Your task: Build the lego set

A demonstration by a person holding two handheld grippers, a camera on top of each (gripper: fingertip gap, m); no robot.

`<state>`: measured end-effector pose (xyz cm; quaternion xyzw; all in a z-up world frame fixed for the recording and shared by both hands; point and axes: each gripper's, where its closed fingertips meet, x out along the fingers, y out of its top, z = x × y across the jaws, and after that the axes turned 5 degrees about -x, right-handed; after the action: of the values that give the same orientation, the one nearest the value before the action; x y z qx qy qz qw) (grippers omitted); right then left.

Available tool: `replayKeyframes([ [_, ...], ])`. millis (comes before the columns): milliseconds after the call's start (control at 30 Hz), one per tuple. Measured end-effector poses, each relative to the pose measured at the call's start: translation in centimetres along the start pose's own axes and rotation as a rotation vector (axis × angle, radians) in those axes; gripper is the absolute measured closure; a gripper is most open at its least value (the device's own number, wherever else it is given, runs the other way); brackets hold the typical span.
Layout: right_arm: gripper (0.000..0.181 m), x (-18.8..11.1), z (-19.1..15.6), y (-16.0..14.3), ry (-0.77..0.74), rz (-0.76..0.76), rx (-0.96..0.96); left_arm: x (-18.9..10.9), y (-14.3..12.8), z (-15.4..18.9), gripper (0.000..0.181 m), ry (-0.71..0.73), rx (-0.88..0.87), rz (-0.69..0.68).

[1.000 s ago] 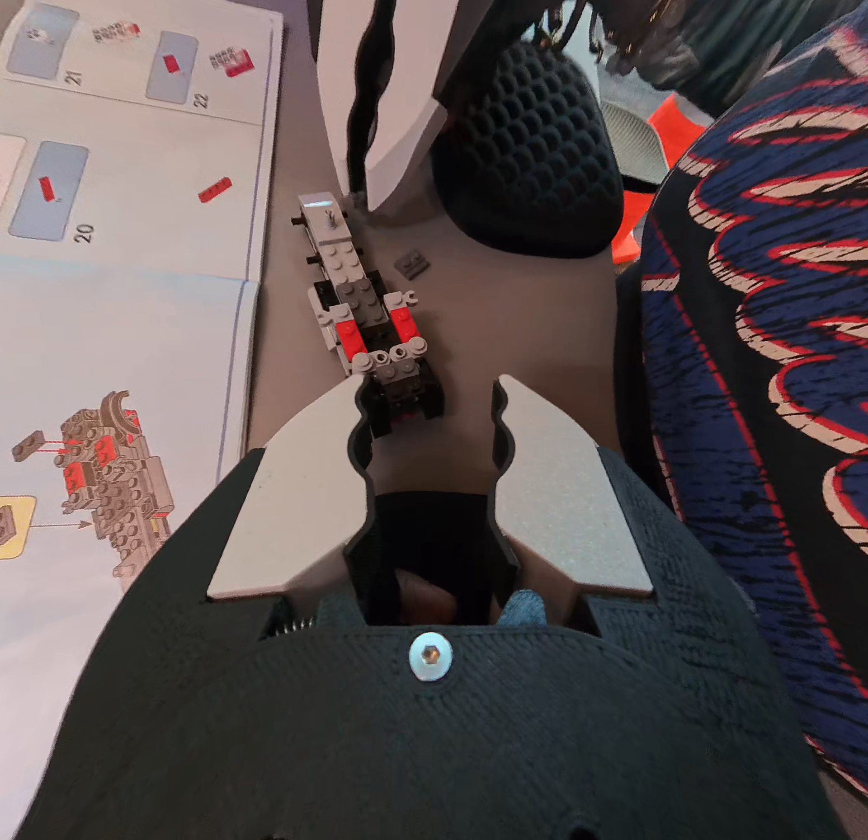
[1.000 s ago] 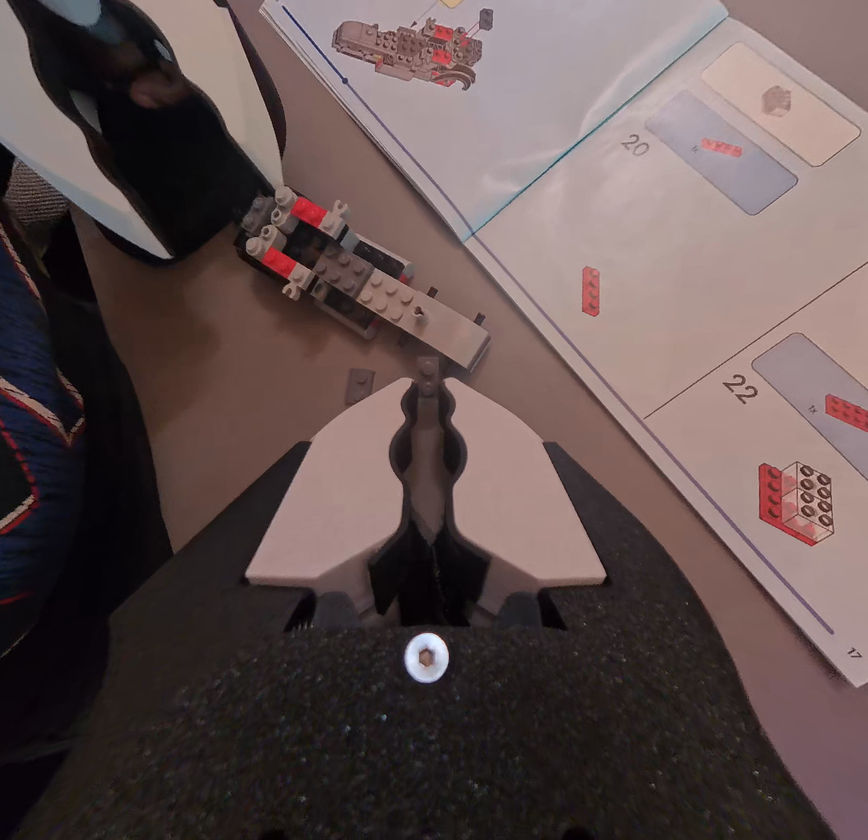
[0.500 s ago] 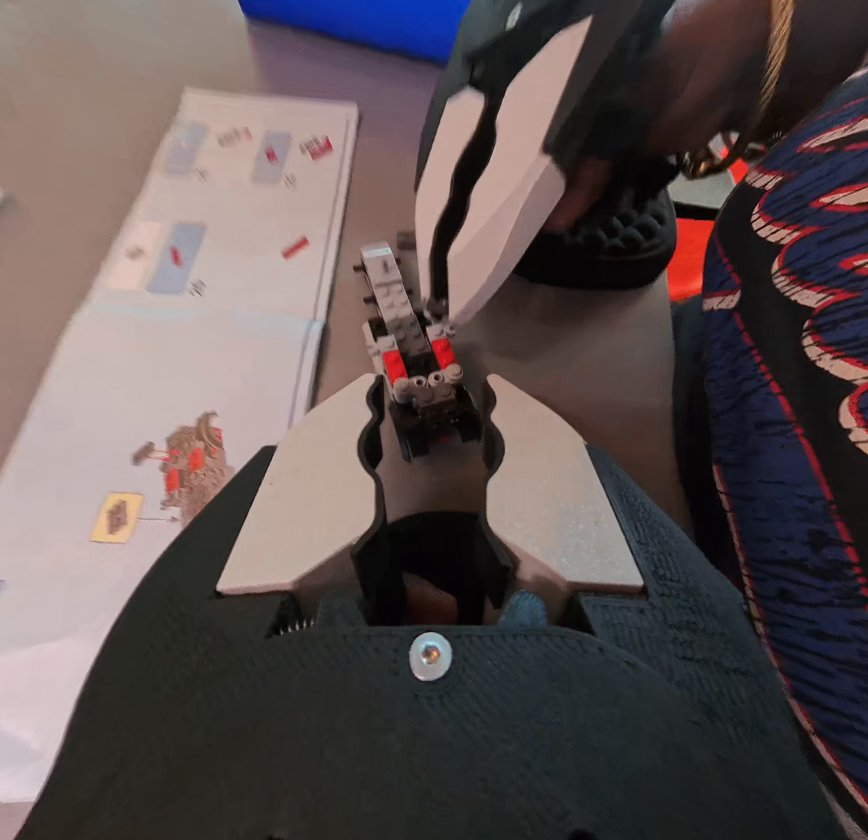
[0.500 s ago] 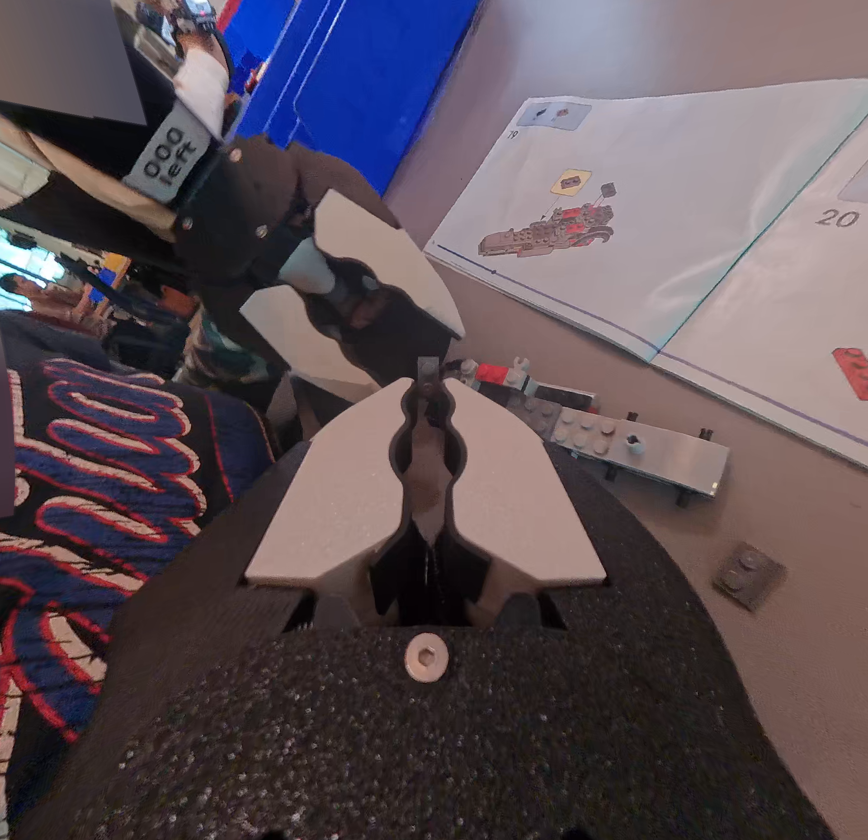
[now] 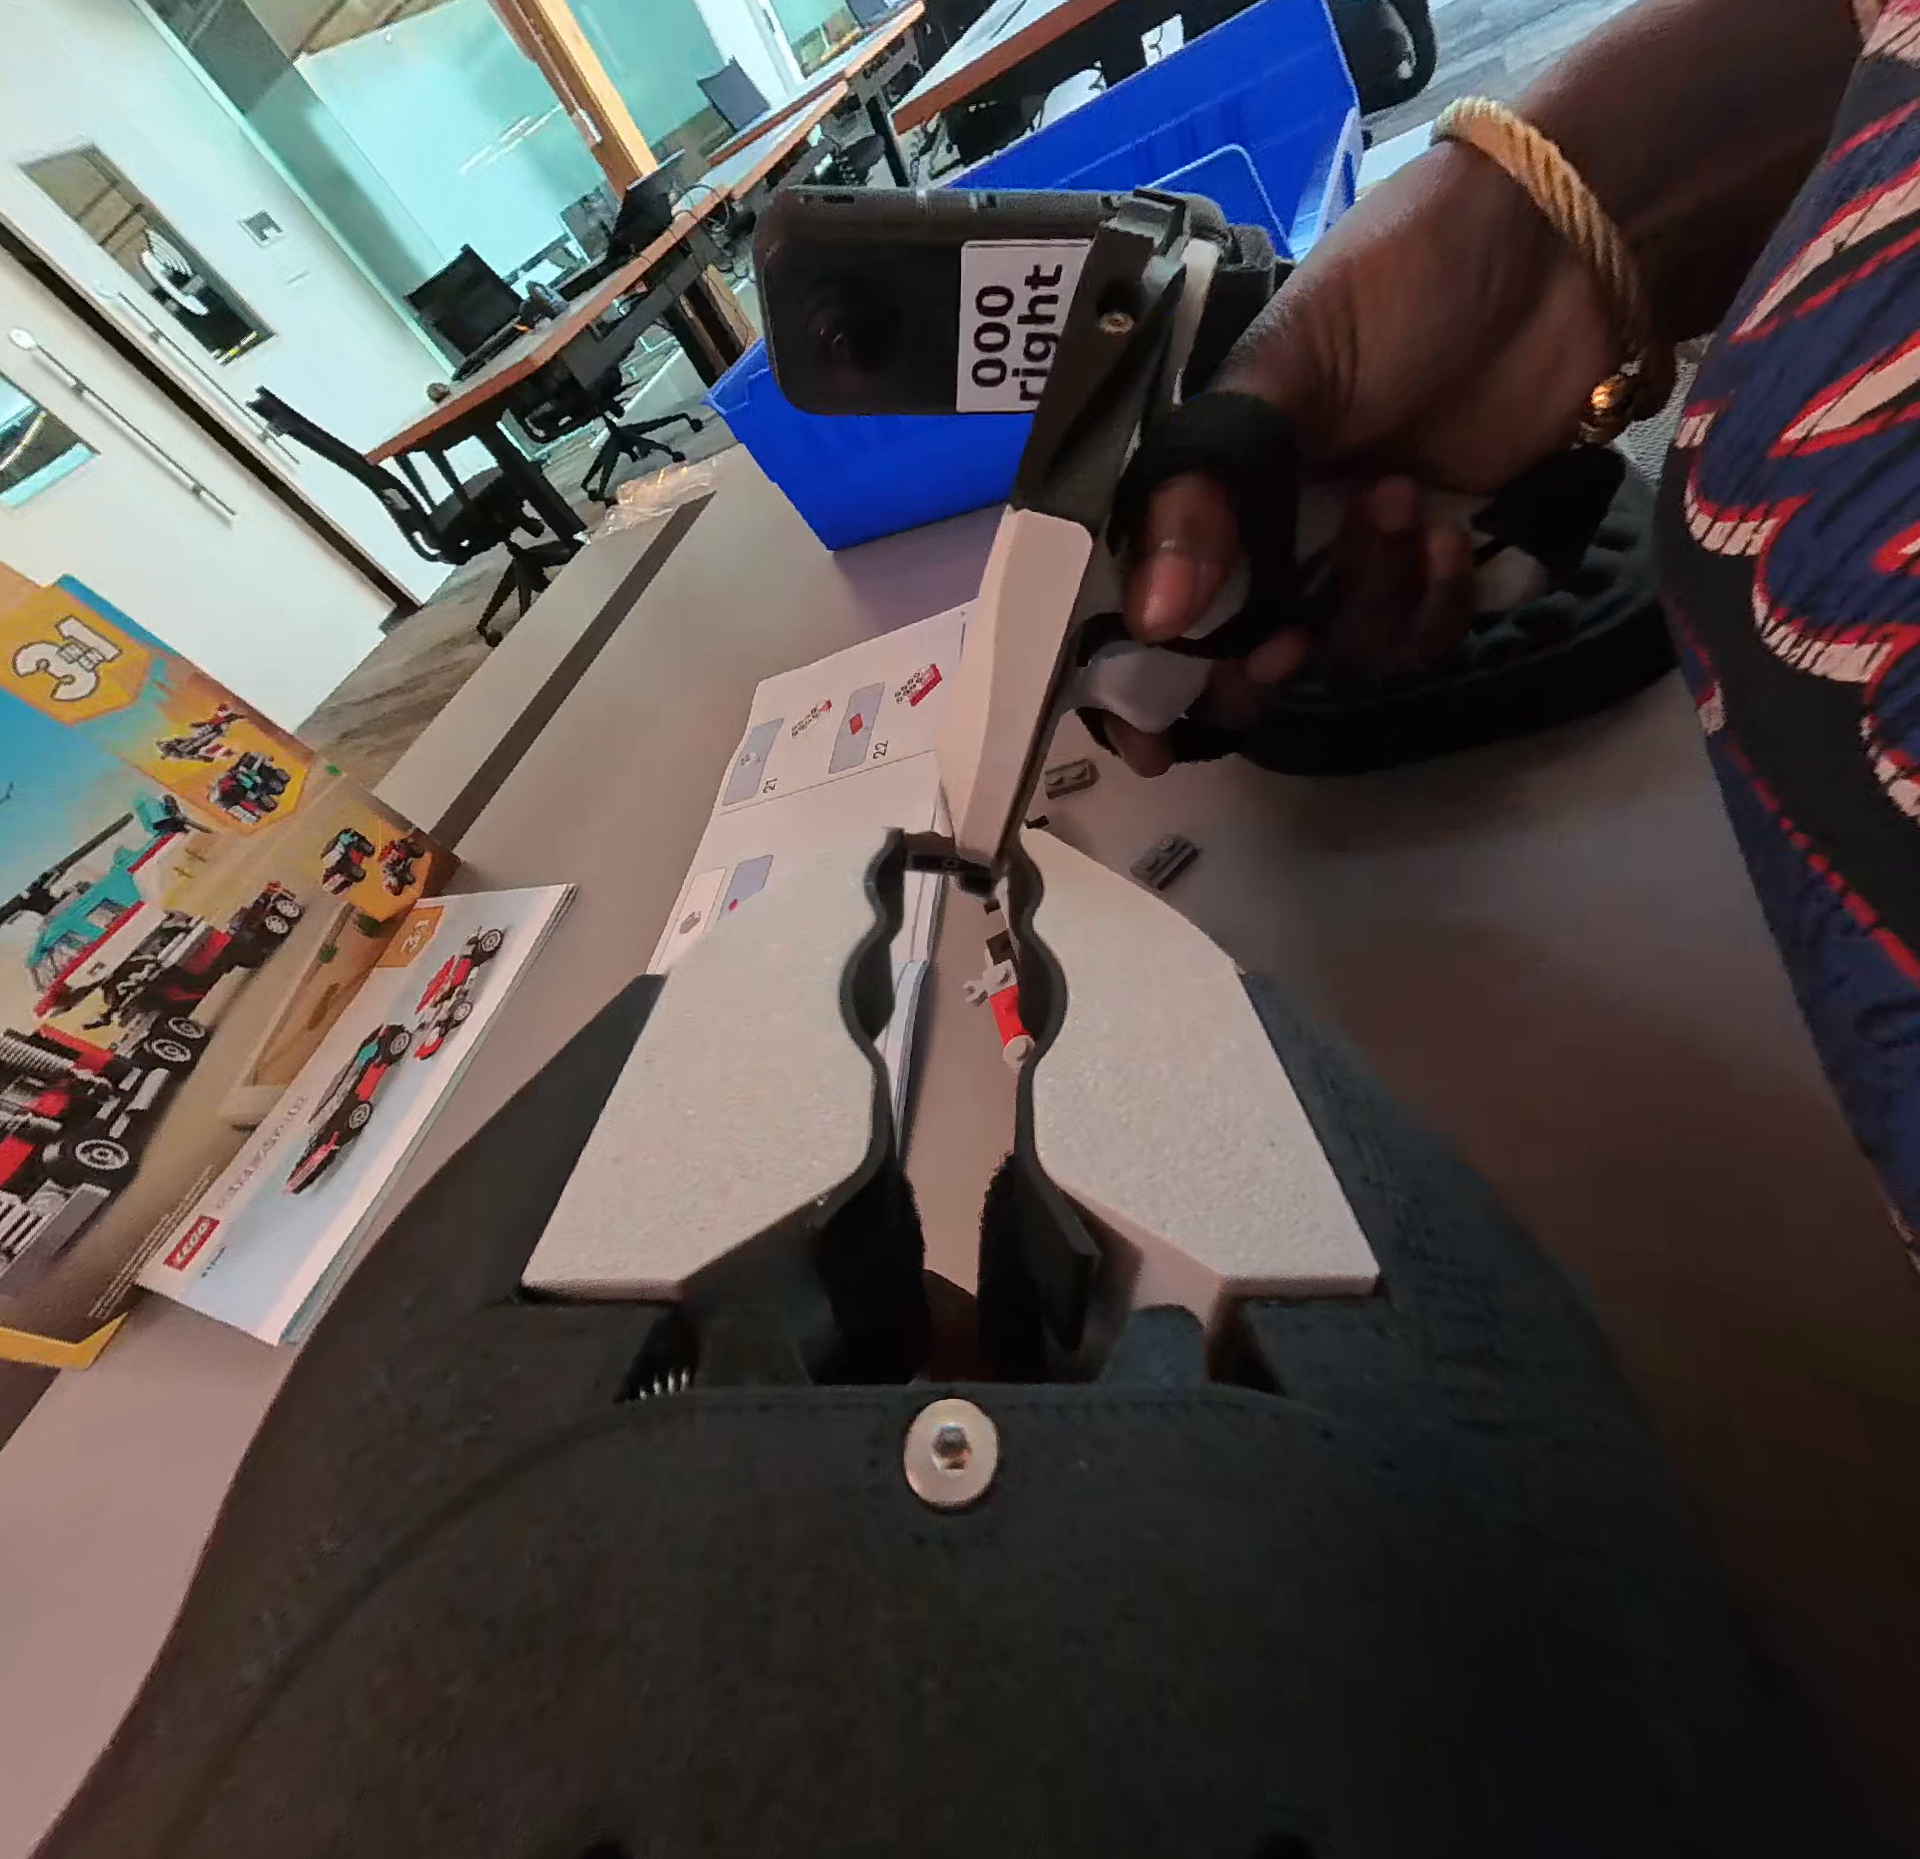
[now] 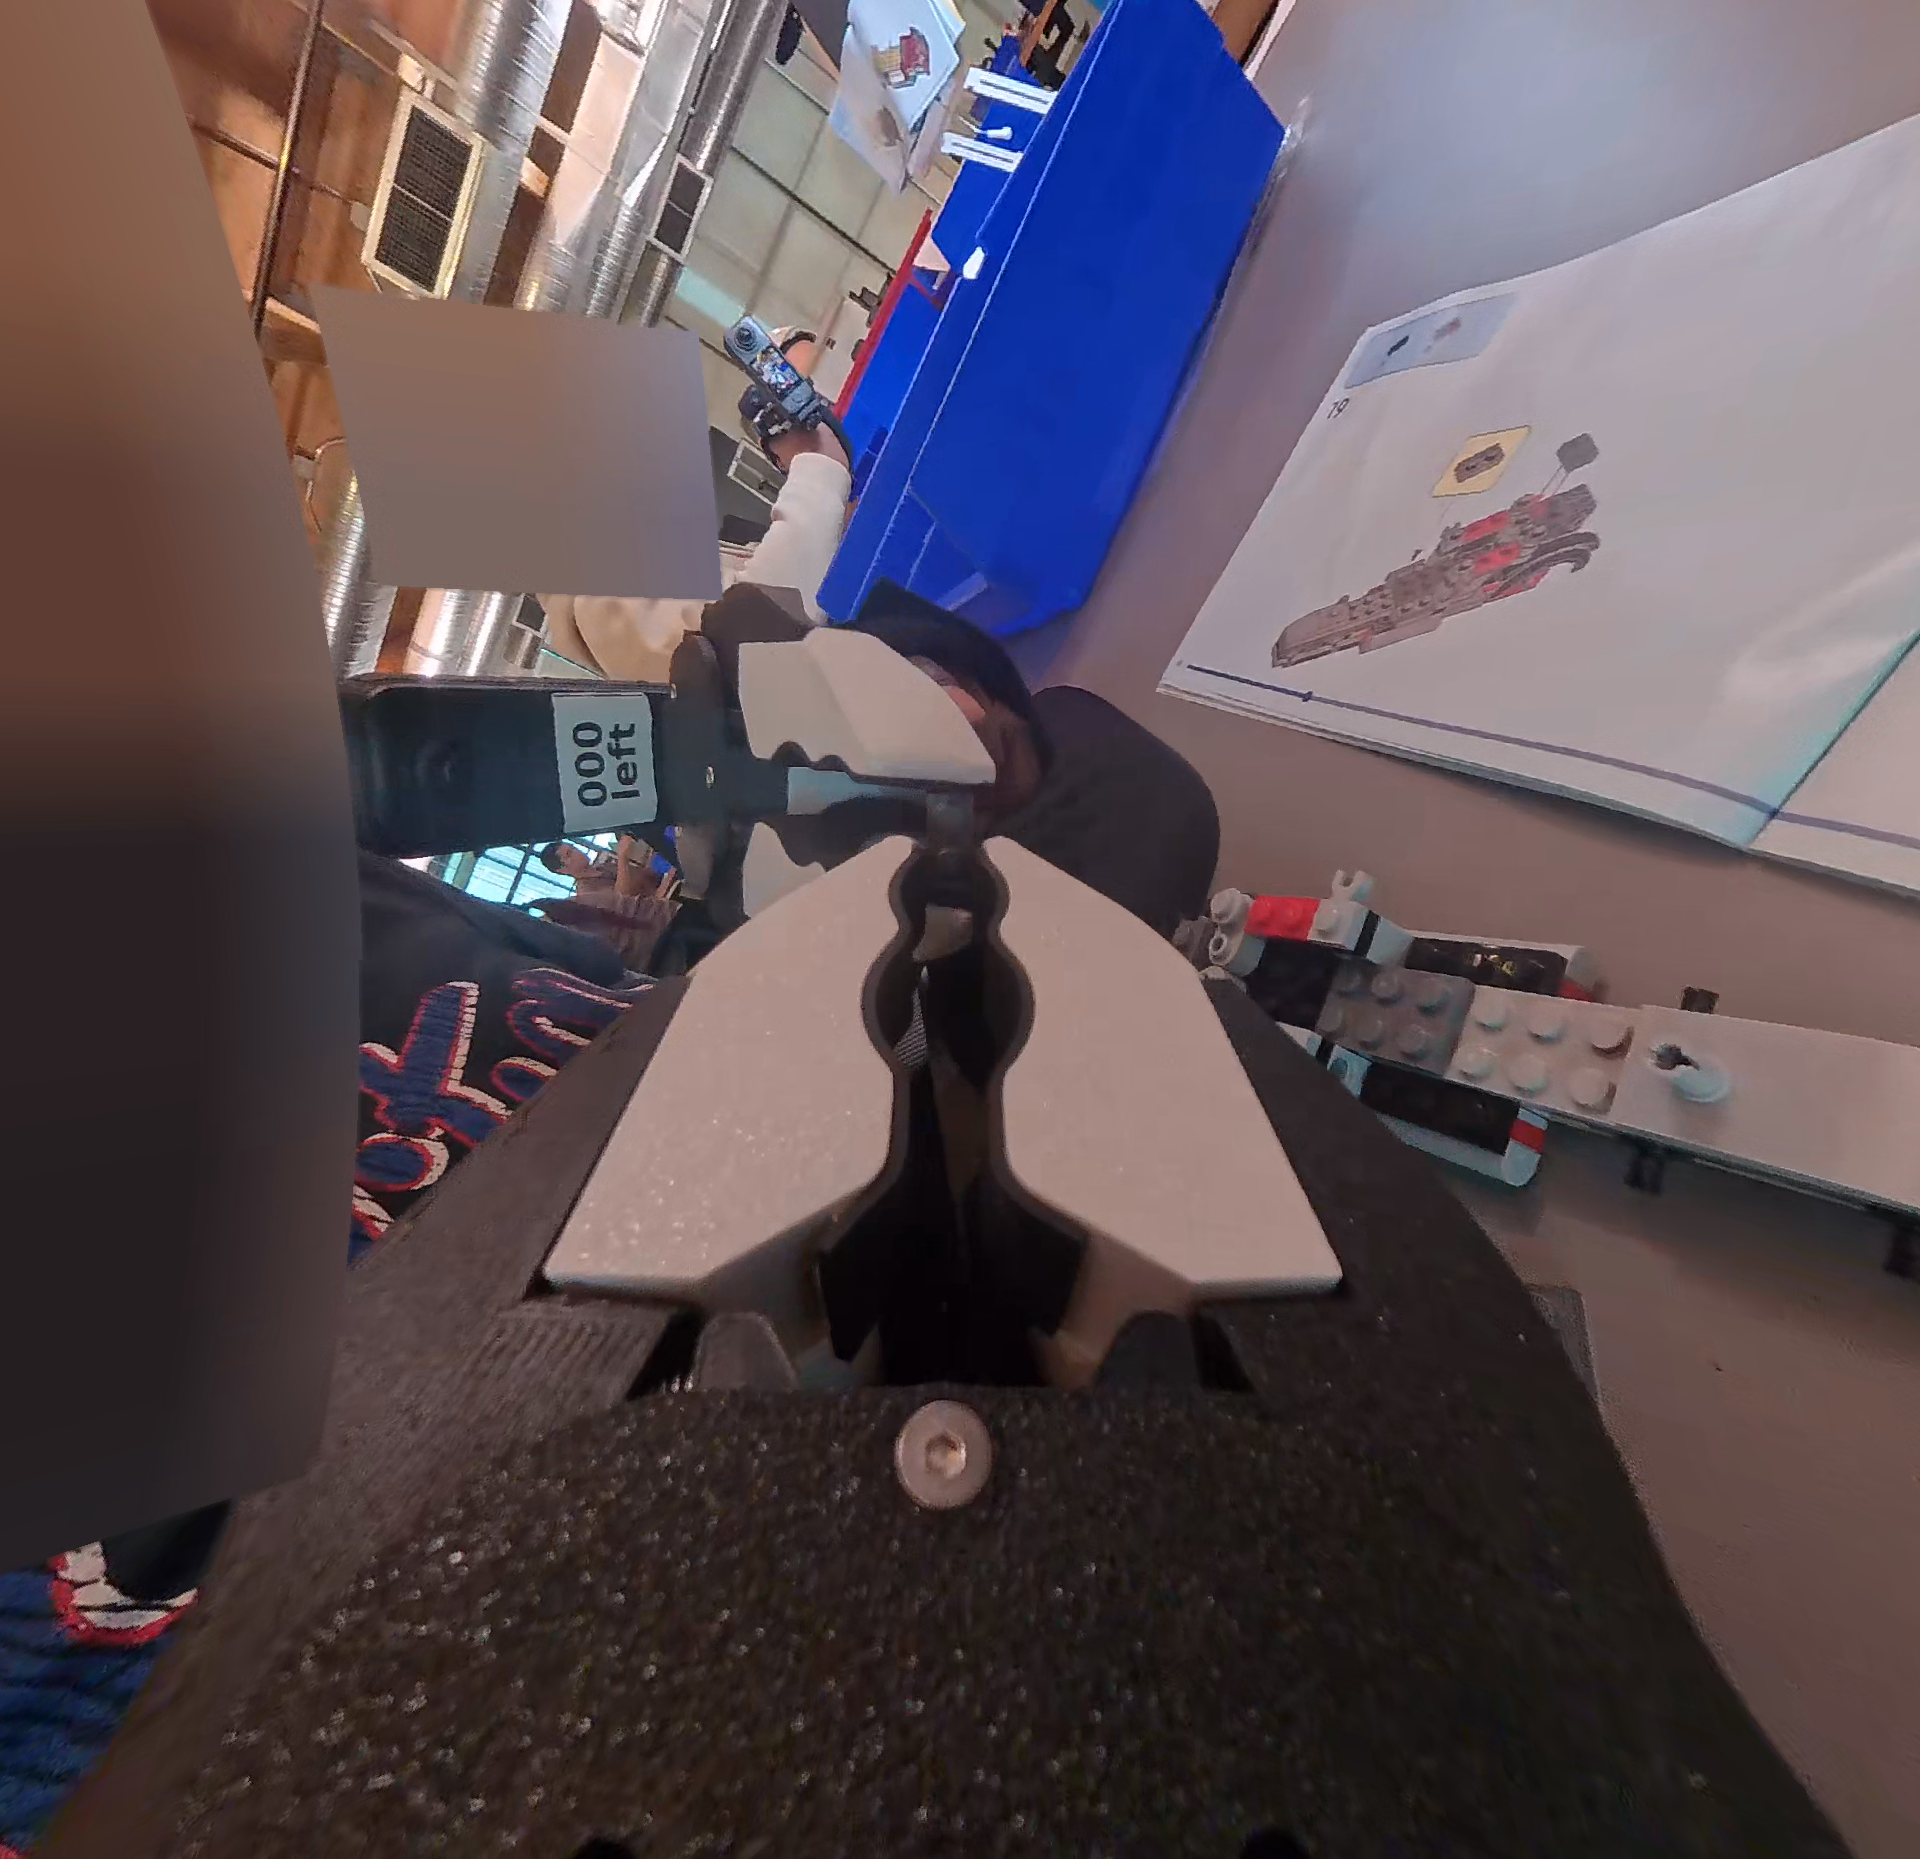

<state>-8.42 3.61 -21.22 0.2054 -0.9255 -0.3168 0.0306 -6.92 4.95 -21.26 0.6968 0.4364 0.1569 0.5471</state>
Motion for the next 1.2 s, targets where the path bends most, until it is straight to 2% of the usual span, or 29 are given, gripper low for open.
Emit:
replayKeyframes([
  [167, 0.172, 0.2, -0.3, 0.2, 0.011, -0.003, -0.019, -0.2, 0.1, -0.1, 0.165, -0.022, -0.09, 0.045],
  [267, 0.167, -0.1, -2.1, 1.6, 0.095, 0.029, -0.138, -1.0, 1.5, -0.6, 0.165, -0.054, -0.239, 0.181],
  [367, 0.164, -0.9, -4.8, 3.3, 0.148, 0.053, -0.522, -2.3, 3.1, -1.0, 0.165, -0.173, -0.481, 0.358],
  [433, 0.168, -1.2, -5.7, 3.5, 0.123, -0.02, -0.853, -3.5, 4.2, -0.9, 0.165, -0.313, -0.644, 0.47],
  [500, 0.171, -1.0, -6.2, 3.2, 0.13, -0.136, -1.132, -4.2, 4.7, -0.8, 0.165, -0.429, -0.752, 0.526],
  [600, 0.17, -0.4, -6.3, 2.7, 0.175, -0.299, -1.375, -4.5, 5.0, -0.3, 0.165, -0.516, -0.814, 0.532],
  [733, 0.17, 0.3, -6.9, 1.9, 0.257, -0.402, -1.636, -4.6, 5.5, 0.4, 0.165, -0.602, -0.902, 0.53],
  [967, 0.17, 0.8, -6.8, 0.9, 0.296, -0.481, -1.774, -4.6, 5.9, 1.0, 0.164, -0.664, -0.95, 0.526],
  [1200, 0.173, 0.8, -6.8, 0.5, 0.287, -0.494, -1.801, -4.5, 6.0, 1.4, 0.165, -0.693, -0.946, 0.504],
])
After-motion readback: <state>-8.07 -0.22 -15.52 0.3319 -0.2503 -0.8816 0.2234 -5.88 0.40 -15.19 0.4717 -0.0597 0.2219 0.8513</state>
